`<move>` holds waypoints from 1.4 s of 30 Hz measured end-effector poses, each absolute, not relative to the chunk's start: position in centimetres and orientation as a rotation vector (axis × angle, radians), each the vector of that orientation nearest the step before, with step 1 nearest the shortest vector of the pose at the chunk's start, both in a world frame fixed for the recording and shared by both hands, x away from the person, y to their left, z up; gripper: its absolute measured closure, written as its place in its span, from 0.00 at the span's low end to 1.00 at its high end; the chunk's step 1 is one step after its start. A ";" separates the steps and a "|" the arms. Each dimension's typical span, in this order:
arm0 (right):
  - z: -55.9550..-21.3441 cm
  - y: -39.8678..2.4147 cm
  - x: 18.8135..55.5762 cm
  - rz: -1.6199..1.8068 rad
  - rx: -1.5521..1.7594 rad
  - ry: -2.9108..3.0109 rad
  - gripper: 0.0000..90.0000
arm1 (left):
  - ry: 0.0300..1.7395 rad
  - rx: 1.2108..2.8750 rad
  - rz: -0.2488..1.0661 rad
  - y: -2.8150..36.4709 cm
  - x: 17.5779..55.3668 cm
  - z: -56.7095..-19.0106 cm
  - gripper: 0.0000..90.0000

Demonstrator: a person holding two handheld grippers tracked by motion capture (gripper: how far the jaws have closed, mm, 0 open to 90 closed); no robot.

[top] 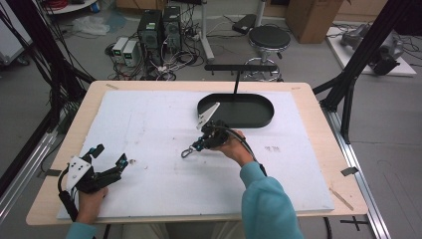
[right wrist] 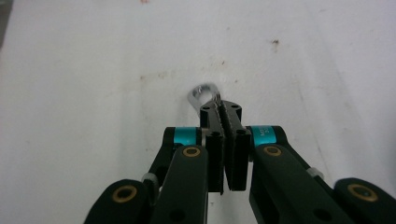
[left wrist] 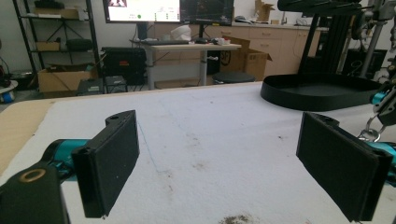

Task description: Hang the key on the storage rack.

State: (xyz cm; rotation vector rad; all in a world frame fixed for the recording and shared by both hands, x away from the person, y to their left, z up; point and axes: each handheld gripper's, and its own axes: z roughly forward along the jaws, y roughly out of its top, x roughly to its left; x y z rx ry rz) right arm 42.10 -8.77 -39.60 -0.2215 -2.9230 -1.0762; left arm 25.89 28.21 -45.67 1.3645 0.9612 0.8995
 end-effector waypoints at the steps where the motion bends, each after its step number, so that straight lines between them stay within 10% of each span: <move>1: -39.3 -9.0 42.1 -1.106 -0.246 -2.911 0.99 | 0.962 1.364 0.898 28.2 25.9 -45.7 0.15; 42: -24.8 -23.3 45.9 -1.671 -0.724 -2.849 0.99 | 0.961 1.366 0.899 28.3 25.9 -45.7 0.15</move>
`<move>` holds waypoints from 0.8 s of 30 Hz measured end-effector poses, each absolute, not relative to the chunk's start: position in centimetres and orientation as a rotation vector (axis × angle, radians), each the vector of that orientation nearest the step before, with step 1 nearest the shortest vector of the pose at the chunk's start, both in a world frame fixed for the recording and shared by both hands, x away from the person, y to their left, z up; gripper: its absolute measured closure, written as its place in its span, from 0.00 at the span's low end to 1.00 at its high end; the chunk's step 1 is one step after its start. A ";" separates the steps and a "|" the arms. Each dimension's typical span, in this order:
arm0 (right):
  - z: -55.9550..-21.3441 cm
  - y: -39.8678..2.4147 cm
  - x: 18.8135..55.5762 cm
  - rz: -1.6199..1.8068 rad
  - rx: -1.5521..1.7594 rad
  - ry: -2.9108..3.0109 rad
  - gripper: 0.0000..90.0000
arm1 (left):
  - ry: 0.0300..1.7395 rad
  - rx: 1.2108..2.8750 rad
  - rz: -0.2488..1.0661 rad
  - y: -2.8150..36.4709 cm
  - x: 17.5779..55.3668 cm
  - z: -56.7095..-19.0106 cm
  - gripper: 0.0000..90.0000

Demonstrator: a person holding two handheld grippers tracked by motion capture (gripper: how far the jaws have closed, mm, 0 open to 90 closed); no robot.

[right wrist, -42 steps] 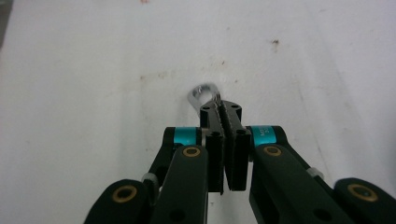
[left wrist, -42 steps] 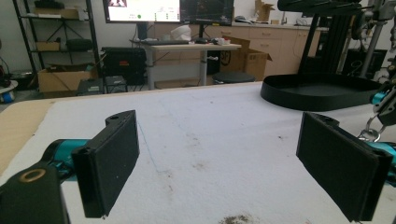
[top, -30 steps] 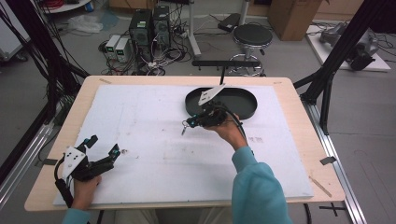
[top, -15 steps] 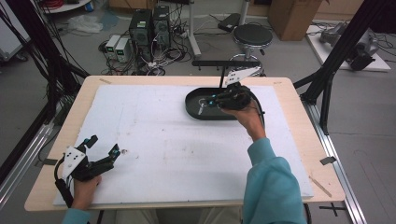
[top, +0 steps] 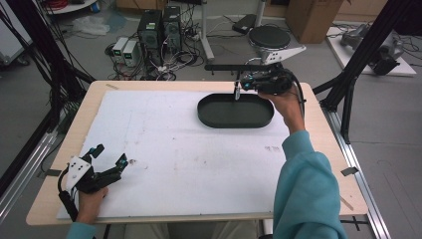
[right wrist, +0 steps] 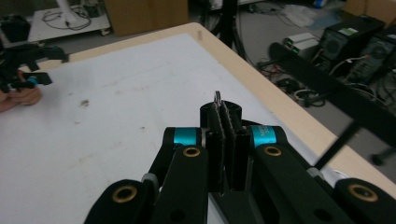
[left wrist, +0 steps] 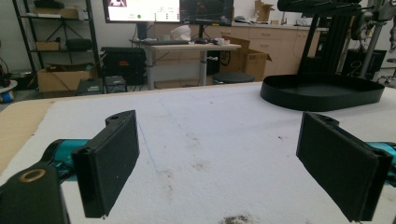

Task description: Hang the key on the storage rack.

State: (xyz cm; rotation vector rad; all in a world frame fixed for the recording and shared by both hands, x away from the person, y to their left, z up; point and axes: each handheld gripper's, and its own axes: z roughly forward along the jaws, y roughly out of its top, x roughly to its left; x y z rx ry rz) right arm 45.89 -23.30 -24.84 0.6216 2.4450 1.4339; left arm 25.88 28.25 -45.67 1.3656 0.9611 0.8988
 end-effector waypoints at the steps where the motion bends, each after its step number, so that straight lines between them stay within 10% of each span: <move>1: -24.6 -23.5 46.1 1.430 0.621 2.440 0.99 | 0.963 1.366 0.897 28.3 25.9 -45.7 0.15; 24: -21.2 -25.4 50.8 1.120 0.681 2.516 0.99 | 0.963 1.364 0.898 28.3 25.9 -45.7 0.15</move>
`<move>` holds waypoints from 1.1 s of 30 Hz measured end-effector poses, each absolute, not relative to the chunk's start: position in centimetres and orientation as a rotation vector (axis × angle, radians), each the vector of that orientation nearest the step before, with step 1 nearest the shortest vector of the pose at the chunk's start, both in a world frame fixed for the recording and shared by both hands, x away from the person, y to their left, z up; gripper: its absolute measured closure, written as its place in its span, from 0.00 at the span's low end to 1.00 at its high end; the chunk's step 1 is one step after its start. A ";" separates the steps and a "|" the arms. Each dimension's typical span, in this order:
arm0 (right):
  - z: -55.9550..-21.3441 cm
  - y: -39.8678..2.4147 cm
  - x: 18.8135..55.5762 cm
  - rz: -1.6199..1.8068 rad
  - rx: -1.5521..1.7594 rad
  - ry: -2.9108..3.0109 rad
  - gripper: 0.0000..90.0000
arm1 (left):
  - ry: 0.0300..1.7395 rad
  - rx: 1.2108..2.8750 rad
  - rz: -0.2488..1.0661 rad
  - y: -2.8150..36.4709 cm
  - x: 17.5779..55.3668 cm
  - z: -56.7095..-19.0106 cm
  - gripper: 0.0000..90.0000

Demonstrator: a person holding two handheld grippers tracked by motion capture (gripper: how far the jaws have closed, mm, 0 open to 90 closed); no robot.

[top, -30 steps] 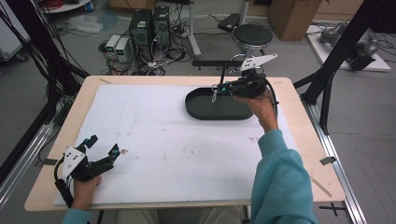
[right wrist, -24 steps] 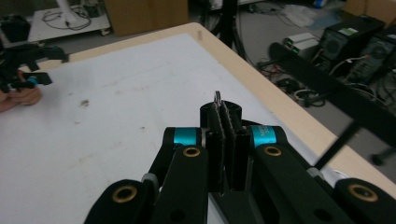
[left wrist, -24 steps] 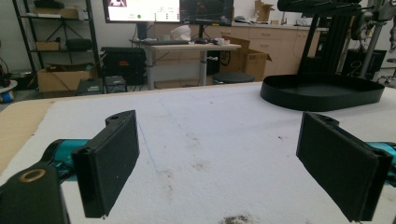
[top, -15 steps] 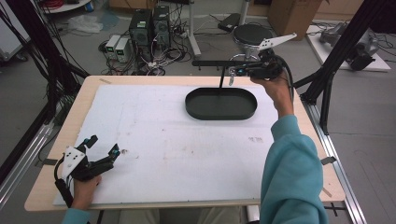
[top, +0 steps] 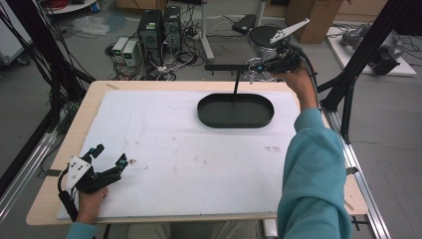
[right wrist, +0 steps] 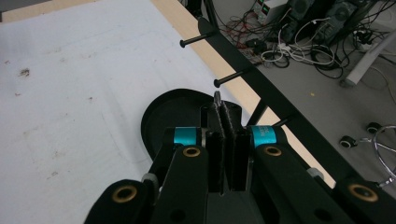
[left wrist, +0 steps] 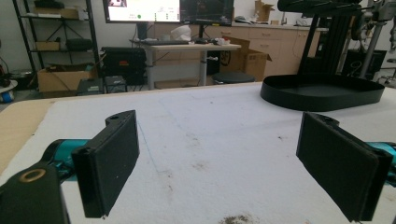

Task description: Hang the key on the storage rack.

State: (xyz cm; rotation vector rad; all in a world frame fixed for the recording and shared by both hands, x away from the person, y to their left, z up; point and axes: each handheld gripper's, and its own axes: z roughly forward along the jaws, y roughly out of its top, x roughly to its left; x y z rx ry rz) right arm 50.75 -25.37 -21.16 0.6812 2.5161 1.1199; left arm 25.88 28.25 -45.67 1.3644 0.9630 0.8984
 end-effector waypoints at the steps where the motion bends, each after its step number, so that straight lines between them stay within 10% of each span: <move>1: -21.1 -25.3 51.0 1.095 0.677 2.524 0.99 | 0.964 1.364 0.898 28.3 25.9 -45.7 0.15; 33: -23.7 -23.4 53.9 0.826 0.745 2.605 0.99 | 0.960 1.361 0.898 28.2 25.9 -45.7 0.15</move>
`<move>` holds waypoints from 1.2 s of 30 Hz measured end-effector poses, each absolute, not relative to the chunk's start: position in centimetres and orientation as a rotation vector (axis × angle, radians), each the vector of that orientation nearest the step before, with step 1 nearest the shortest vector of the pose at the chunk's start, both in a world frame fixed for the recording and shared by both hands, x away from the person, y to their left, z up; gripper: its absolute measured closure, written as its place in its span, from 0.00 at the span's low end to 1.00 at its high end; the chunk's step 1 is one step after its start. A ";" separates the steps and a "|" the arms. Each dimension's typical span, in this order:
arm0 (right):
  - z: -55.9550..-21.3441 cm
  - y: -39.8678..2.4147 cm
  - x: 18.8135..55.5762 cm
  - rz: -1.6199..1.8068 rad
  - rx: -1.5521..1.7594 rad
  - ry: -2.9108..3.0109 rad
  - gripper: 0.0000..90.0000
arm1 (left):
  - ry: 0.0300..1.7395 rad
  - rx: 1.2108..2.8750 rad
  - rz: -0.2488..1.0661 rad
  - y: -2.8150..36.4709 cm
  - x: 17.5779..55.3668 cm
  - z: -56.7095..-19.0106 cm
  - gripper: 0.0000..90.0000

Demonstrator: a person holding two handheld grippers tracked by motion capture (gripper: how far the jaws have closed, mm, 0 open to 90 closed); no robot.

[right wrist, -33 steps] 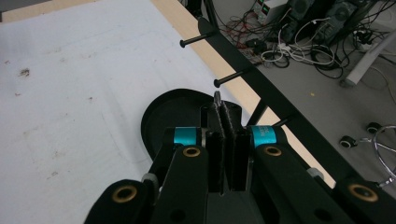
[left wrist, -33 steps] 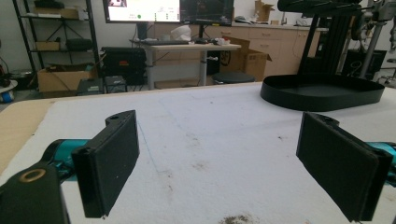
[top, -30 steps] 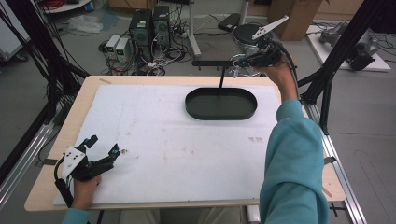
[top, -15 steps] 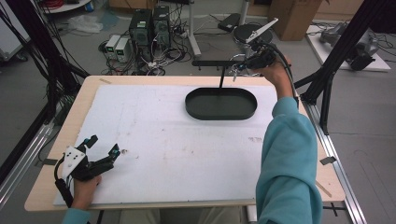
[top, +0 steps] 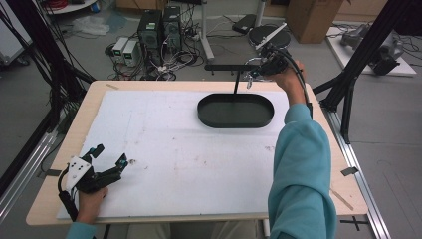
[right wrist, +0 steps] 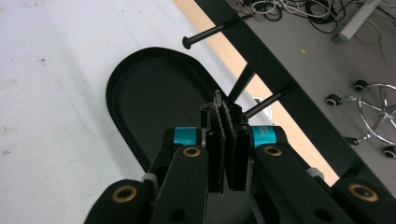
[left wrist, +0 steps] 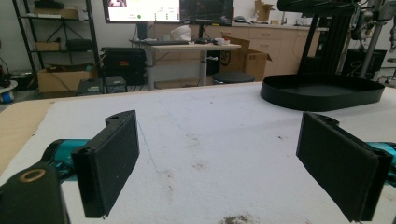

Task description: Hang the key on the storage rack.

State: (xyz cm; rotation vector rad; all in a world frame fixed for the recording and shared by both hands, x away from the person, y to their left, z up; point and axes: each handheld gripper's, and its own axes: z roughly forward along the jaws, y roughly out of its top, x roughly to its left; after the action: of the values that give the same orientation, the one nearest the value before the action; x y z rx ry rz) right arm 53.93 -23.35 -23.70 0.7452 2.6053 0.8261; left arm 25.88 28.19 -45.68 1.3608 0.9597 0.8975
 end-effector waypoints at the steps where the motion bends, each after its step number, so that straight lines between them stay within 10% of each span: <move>1: -23.7 -23.3 54.0 0.812 0.747 2.600 0.99 | 0.960 1.361 0.898 28.2 25.9 -45.7 0.15; 36: -24.9 -22.6 55.6 0.717 0.800 2.458 0.97 | 0.961 1.369 0.898 28.2 25.9 -45.7 0.15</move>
State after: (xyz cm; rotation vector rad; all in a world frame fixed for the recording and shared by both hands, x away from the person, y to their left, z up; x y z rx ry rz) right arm 55.61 -22.61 -24.94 0.7996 2.4582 0.7169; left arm 25.87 28.20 -45.66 1.3685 0.9615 0.8979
